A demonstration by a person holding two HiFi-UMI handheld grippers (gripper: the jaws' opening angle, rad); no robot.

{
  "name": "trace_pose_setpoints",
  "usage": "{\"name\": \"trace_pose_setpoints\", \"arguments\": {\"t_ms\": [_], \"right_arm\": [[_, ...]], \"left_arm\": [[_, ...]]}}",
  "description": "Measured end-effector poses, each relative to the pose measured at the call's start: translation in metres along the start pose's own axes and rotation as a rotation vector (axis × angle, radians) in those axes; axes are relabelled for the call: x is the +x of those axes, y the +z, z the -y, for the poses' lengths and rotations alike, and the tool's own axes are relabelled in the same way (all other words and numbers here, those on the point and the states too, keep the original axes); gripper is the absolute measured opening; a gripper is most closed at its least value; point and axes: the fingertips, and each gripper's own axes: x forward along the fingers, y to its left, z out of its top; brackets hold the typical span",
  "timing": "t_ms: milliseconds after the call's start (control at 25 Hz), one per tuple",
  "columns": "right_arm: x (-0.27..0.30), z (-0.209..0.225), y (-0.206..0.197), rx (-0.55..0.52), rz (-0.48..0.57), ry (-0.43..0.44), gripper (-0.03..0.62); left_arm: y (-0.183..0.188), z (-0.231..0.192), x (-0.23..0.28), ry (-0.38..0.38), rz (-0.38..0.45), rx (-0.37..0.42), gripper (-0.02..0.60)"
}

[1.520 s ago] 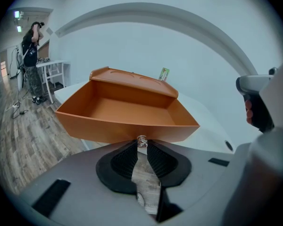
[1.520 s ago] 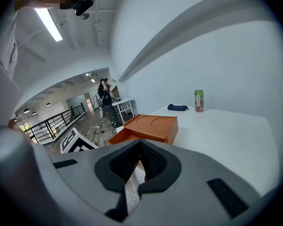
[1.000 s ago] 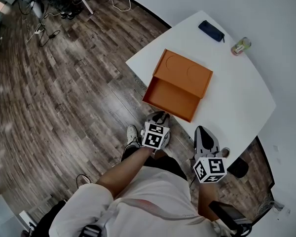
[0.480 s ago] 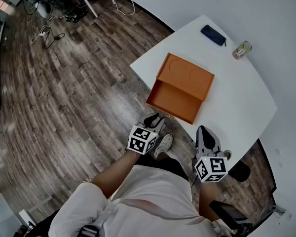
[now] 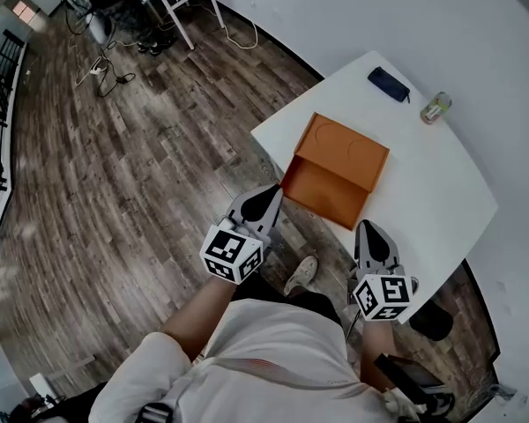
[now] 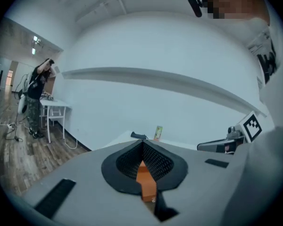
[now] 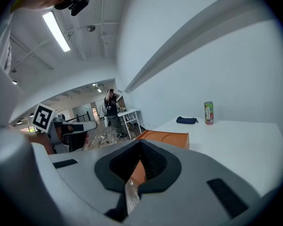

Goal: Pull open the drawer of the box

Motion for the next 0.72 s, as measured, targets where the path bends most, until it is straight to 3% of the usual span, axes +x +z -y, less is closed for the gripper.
{"name": "trace_pose_setpoints", "arguments": {"t_ms": [280, 720], "right_arm": [[-0.023, -0.049, 0.025, -0.029, 0.084, -0.052, 0.003], [-0.08, -0.138, 0.017, -0.063, 0.166, -0.206, 0.003]], "left_arm": [[0.06, 0.002, -0.059, -0.072, 0.143, 0.111, 0.011], [0.057, -0.03, -0.16, -0.175, 0.167, 0.088, 0.011]]}}
